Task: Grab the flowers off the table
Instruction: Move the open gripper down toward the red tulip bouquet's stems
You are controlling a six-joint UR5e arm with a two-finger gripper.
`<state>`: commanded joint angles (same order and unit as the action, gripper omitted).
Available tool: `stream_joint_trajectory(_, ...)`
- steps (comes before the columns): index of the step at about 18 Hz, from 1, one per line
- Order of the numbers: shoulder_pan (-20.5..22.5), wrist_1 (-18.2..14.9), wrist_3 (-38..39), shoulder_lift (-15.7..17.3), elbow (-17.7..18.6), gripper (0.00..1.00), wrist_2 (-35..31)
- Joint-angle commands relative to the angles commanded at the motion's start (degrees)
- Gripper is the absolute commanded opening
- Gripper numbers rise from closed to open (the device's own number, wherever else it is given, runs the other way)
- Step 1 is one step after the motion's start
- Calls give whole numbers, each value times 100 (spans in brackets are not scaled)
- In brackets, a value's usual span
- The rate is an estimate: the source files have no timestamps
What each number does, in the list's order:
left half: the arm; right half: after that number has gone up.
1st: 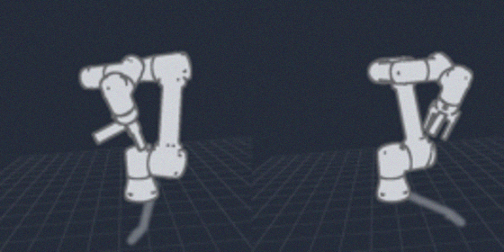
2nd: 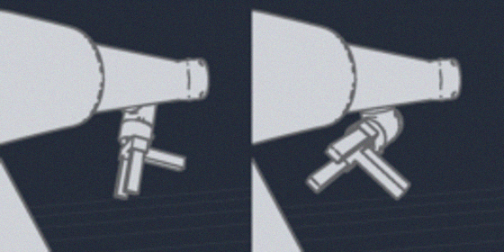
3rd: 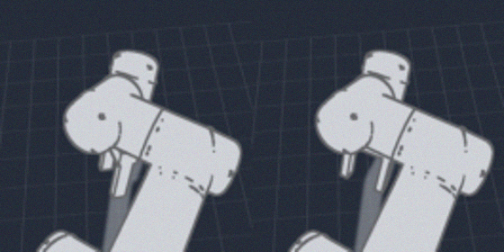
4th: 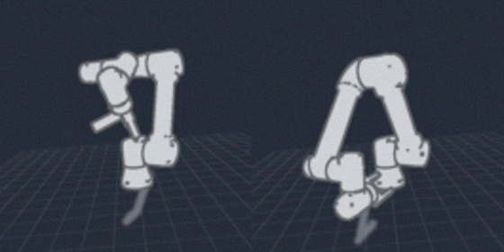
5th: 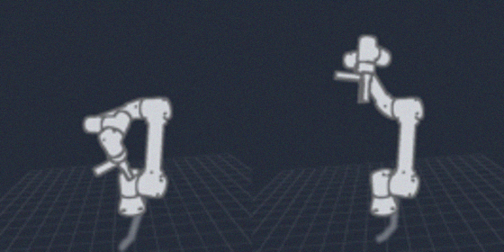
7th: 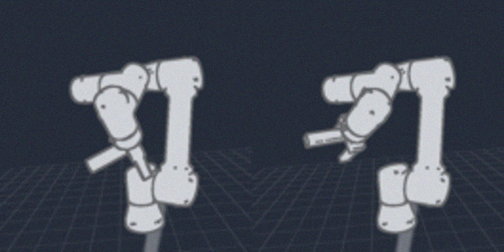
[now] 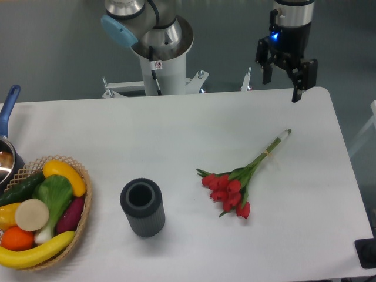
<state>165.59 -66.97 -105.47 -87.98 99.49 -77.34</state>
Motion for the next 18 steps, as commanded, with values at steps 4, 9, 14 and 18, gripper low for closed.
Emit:
stream_joint_trajectory(4,-9,9,18,-9,17,100,-9)
stream_joint_trajectory(9,-79,17,447,44,123,100,-9)
stream_joint_trajectory(14,-237,316,1272,44,334,100,0)
stream_joint_trajectory(18,-501,475,2205,-44,343,100,-9)
